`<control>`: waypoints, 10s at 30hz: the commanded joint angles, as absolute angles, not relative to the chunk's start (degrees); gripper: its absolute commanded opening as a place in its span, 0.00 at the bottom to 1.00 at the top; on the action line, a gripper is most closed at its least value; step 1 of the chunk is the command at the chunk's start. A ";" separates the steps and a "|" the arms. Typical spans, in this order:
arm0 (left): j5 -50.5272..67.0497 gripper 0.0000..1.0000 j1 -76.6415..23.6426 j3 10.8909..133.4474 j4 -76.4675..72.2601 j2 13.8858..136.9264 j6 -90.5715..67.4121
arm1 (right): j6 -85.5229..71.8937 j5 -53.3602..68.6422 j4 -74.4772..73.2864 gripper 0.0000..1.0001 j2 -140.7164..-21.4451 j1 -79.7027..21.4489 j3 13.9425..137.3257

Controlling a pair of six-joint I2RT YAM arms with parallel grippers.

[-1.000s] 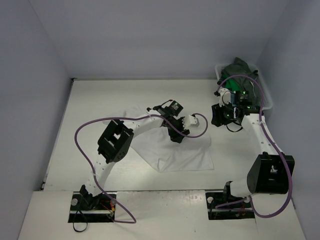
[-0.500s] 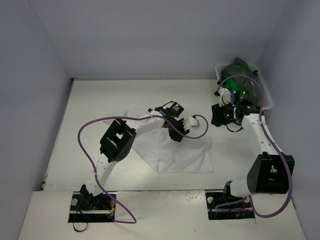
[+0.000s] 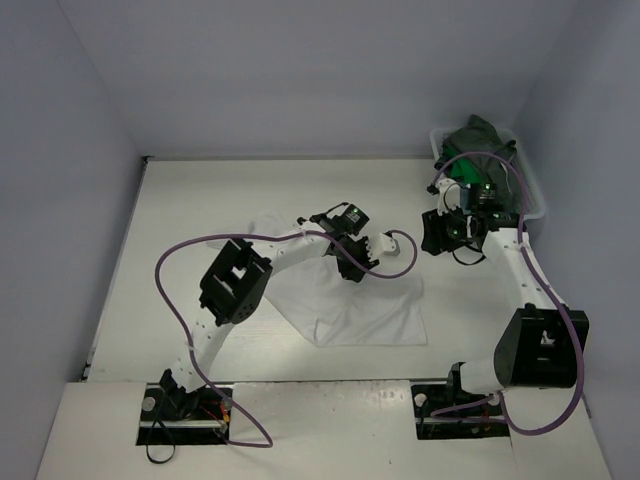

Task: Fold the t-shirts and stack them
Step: Flatten the tshirt out

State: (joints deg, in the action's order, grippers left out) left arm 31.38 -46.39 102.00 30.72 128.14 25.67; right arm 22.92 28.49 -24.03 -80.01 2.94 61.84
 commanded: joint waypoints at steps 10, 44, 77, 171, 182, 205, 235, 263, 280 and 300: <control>26.90 0.15 -45.35 100.37 30.41 115.14 28.30 | 29.26 22.77 -24.17 0.44 -83.05 -3.60 59.33; 32.87 0.46 -44.56 94.92 29.09 114.51 23.91 | 29.71 17.74 -24.17 0.45 -83.14 -3.62 62.48; 32.43 0.23 -46.32 100.28 29.53 124.28 23.47 | 31.11 26.28 -23.47 0.44 -81.30 3.60 58.71; 4.22 0.00 -21.09 78.57 17.23 94.30 20.74 | 43.60 -8.00 -27.77 0.45 -75.06 -52.28 40.43; 4.83 0.00 -18.81 80.42 16.96 96.24 20.74 | 38.67 -5.89 -27.86 0.44 -79.88 -58.80 41.04; 8.88 0.00 -17.32 76.38 17.58 91.76 20.92 | 38.14 -7.38 -25.58 0.41 -84.81 -54.86 43.15; 13.62 0.00 -13.27 75.94 21.18 75.17 18.20 | 34.29 -9.06 -16.44 0.00 -78.31 -34.90 61.25; 21.62 0.00 -10.28 96.85 32.08 42.45 13.54 | 24.88 -7.39 -18.01 0.00 -49.13 -32.52 80.34; 24.70 0.00 -8.88 108.72 31.11 46.32 6.59 | 25.05 -4.74 -18.63 0.00 -46.32 -32.61 82.70; 18.20 0.00 -8.96 91.32 12.23 74.05 19.60 | 34.36 -5.02 4.91 0.00 -65.98 -28.93 61.43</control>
